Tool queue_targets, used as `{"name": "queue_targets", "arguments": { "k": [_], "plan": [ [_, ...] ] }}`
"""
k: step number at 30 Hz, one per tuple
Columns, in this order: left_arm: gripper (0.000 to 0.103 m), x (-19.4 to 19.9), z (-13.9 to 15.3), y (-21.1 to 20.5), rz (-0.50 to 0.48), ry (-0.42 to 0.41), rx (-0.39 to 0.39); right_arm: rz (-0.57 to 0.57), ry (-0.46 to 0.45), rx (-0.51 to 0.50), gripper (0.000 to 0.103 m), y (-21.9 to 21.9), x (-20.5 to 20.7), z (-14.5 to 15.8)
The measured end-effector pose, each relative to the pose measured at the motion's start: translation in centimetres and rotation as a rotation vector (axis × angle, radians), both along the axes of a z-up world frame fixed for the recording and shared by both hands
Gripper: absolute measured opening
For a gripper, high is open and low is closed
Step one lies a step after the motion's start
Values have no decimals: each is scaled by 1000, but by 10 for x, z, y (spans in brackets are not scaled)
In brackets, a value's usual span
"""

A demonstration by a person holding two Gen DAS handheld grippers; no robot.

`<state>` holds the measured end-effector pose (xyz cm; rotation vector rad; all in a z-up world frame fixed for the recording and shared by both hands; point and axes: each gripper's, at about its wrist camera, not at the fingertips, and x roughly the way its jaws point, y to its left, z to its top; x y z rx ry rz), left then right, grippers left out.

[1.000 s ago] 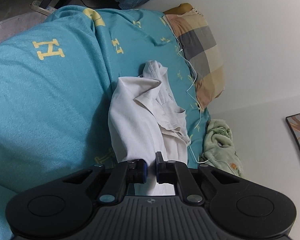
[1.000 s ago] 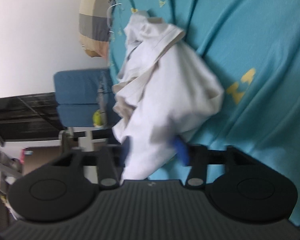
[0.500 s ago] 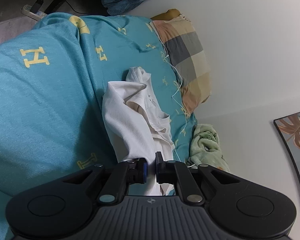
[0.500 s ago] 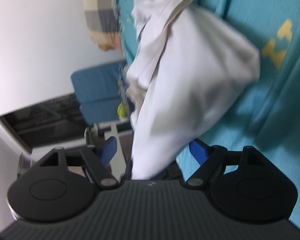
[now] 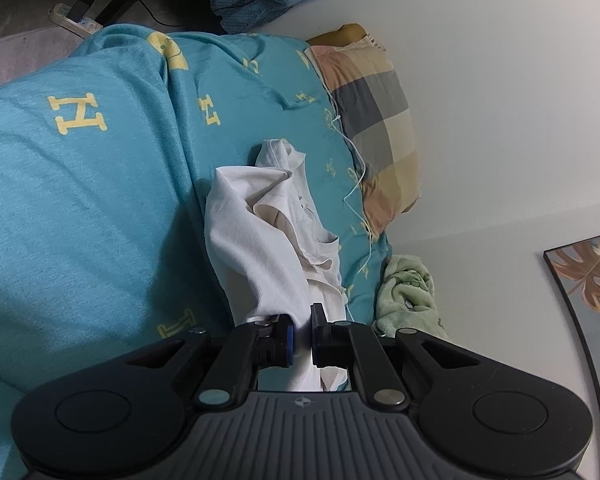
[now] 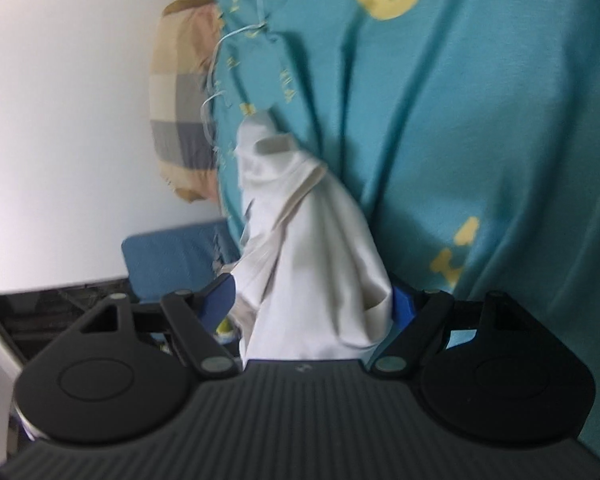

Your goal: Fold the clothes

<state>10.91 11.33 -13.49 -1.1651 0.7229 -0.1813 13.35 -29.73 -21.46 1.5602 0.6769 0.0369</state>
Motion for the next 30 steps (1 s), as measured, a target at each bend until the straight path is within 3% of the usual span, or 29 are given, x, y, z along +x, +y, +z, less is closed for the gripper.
{"name": "queue_targets", "arguments": {
  "k": [8, 15, 19, 21, 23, 26, 30],
  "plan": [
    [8, 0, -1, 0, 3, 9, -3, 86, 105, -38, 77, 8, -6, -5],
    [8, -1, 0, 0, 0, -25, -24, 170, 54, 138, 78, 23, 15, -17],
    [8, 0, -1, -1, 4, -21, -15, 121, 28, 87, 77, 13, 17, -15],
    [8, 0, -1, -1, 7, -21, -11, 109, 8, 51, 61, 9, 16, -9],
    [8, -1, 1, -1, 6, -21, -5, 131, -25, -5, 24, 10, 18, 1],
    [8, -3, 5, -2, 2, -15, -2, 142, -71, -76, 18, 7, 17, 18],
    [8, -10, 20, -4, -9, -40, -5, 154, -118, -154, 17, 2, 16, 43]
  ]
}}
